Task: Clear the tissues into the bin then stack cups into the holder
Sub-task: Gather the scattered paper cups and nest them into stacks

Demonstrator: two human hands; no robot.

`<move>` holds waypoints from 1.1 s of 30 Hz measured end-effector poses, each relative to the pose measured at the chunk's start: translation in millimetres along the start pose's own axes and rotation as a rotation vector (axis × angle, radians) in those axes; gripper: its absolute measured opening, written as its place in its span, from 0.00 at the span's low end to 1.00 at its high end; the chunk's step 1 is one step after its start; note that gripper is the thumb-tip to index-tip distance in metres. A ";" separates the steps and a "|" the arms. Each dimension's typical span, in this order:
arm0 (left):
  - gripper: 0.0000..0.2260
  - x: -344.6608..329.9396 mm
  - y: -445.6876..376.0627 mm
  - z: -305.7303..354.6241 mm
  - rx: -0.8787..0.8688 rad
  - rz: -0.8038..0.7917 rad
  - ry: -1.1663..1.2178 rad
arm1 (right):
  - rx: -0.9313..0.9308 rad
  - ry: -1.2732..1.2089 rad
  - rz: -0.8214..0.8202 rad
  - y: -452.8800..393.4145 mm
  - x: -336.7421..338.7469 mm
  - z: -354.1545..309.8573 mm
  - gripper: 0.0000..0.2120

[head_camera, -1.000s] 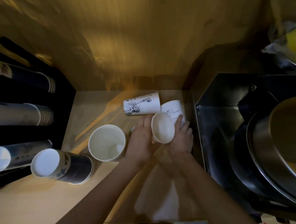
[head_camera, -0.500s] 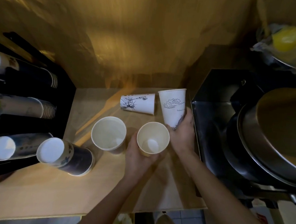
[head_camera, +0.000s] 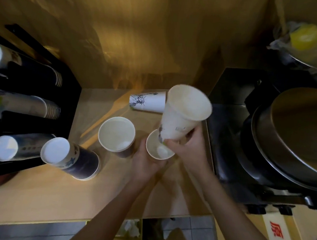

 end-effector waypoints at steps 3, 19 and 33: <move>0.34 2.0 -1.5 -0.8 -0.024 -0.015 0.006 | -0.008 0.139 -0.095 10.8 -5.8 14.1 0.37; 0.32 -3.2 -5.4 -12.6 -0.067 -0.028 -0.005 | 0.033 0.609 -0.321 16.1 0.9 26.0 0.53; 0.37 -0.2 -1.6 0.8 -0.020 -0.060 0.037 | 0.017 0.988 -0.351 -1.3 4.2 1.8 0.36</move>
Point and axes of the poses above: each hand's wrist, its own y-axis away from the middle knuckle, its own x-axis out of the back of the hand, z = x × y, the point moved 2 cm from there along -y, towards the middle knuckle, and after that the axes turned 1 degree about z, right-handed, at the moved point
